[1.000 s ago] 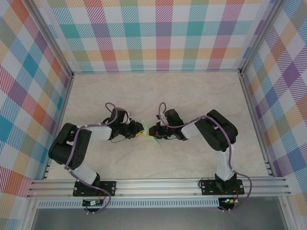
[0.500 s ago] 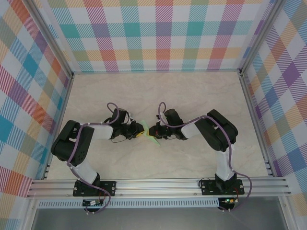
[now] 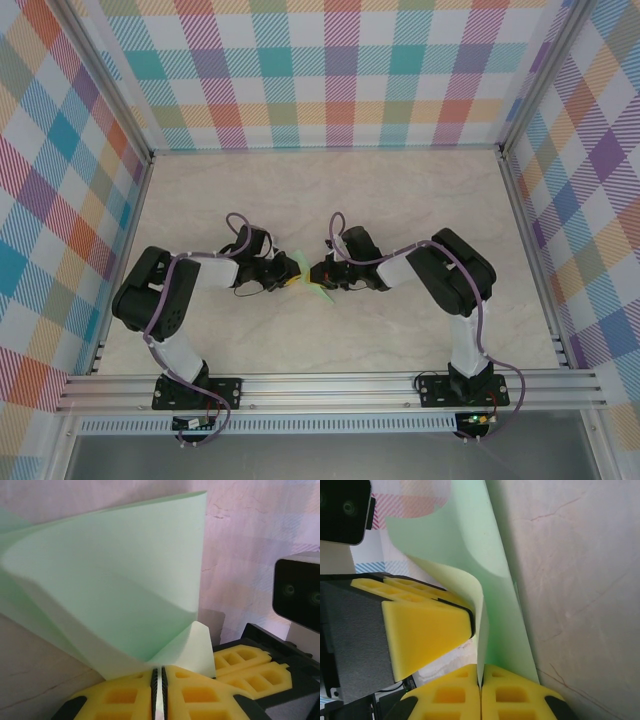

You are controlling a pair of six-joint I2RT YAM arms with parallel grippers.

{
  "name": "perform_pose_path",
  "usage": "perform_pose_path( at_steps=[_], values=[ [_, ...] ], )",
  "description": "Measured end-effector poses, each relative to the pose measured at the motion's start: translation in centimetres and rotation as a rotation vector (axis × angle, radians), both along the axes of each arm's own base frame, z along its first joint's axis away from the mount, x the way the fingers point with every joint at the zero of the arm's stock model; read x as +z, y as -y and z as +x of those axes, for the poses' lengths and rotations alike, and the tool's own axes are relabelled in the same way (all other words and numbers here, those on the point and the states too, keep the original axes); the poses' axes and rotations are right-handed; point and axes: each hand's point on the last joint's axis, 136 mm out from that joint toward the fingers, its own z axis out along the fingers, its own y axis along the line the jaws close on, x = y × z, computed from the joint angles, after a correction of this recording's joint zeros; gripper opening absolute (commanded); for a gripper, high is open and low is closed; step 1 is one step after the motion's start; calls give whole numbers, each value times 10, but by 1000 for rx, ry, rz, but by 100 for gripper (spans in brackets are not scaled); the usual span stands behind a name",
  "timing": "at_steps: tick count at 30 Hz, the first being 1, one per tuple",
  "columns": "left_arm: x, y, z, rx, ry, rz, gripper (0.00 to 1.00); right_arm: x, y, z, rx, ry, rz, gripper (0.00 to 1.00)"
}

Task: Fold a paper plane with a square sheet of paper (pick it up from the middle)
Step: Fold the wing for the fifth time at the center of the table.

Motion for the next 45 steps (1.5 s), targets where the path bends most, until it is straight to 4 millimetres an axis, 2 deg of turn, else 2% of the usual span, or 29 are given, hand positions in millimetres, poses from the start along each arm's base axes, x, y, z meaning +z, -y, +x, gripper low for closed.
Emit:
perform_pose_path(
  at_steps=[5,11,16,25,29,35,39,45],
  values=[
    [-2,0,1,-1,-12,11,13,6,3,-4,16,-2,-15,19],
    [-2,0,2,-2,-13,13,13,15,9,-13,32,-5,-33,21],
    [-2,0,1,-2,-13,13,12,9,16,-21,43,-24,-62,18],
    [-3,0,2,-2,-18,15,12,0,22,-25,48,-32,-107,4],
    [-2,1,2,-2,-26,20,12,-3,24,-24,48,-21,-127,4],
    [-3,2,2,-7,-33,21,12,-1,26,-24,56,-5,-147,10],
    [-3,3,2,-8,-38,23,12,7,29,-27,68,3,-154,10],
    [-3,3,2,-8,-40,24,12,0,35,-33,70,-20,-178,9]
  ],
)
